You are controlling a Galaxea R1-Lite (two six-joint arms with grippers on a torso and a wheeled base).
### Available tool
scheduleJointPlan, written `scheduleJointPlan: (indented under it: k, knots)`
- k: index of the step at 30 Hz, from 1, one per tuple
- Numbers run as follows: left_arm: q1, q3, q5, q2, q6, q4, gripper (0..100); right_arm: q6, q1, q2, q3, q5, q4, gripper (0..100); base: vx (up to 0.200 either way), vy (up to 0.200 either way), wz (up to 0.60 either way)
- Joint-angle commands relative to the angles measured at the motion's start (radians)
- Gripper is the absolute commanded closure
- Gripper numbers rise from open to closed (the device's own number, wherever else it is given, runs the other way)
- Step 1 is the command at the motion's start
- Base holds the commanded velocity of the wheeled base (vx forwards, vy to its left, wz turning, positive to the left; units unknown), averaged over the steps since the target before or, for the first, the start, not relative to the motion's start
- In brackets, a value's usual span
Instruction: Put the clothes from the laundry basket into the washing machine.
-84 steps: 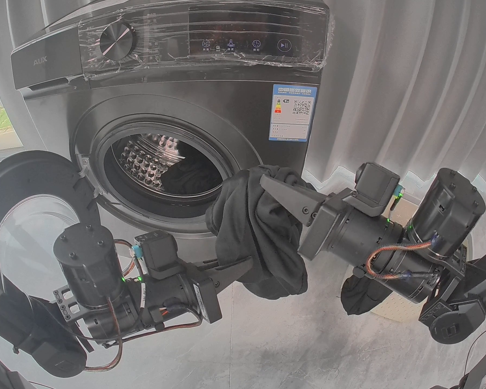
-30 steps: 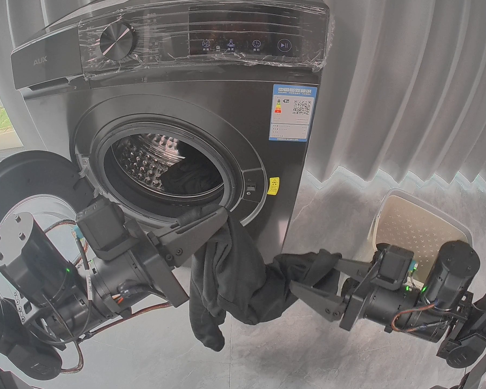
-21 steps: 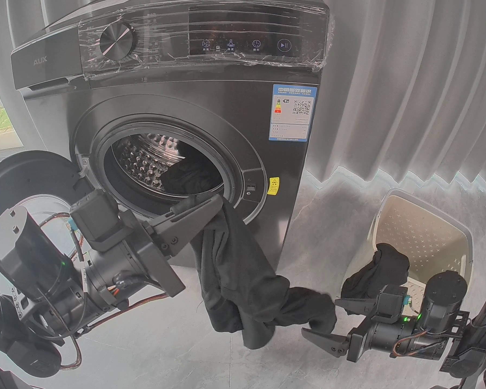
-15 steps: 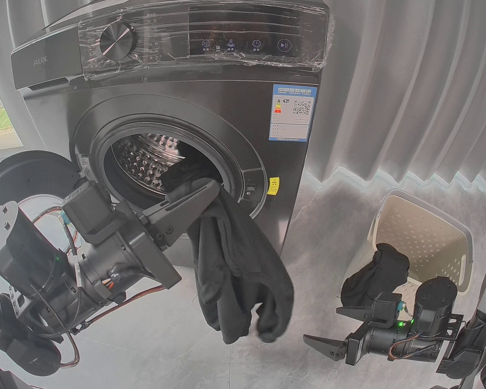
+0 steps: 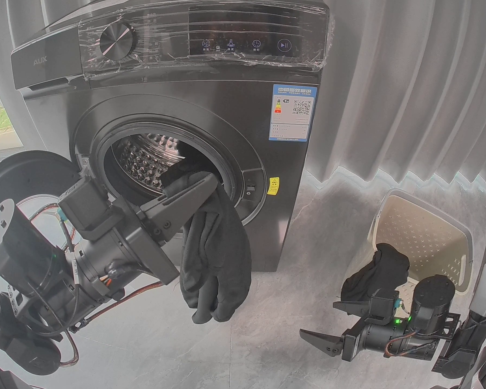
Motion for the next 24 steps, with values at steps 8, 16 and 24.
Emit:
scheduleJointPlan:
  k: [8, 16, 24]
  knots:
    - [-0.011, -0.037, 0.042, -0.001, -0.002, 0.007, 100, -0.005, 0.018, -0.030, -0.099, -0.007, -0.001, 0, 0.000, 0.000, 0.00]
    - [-0.015, -0.037, 0.066, 0.003, 0.001, 0.017, 100, -0.004, 0.013, -0.043, -0.105, -0.067, 0.011, 0, 0.000, 0.000, 0.00]
    - [-0.017, -0.045, 0.102, 0.022, 0.057, 0.052, 100, -0.005, 0.068, -0.032, -0.075, -0.053, 0.006, 0, 0.000, 0.000, 0.00]
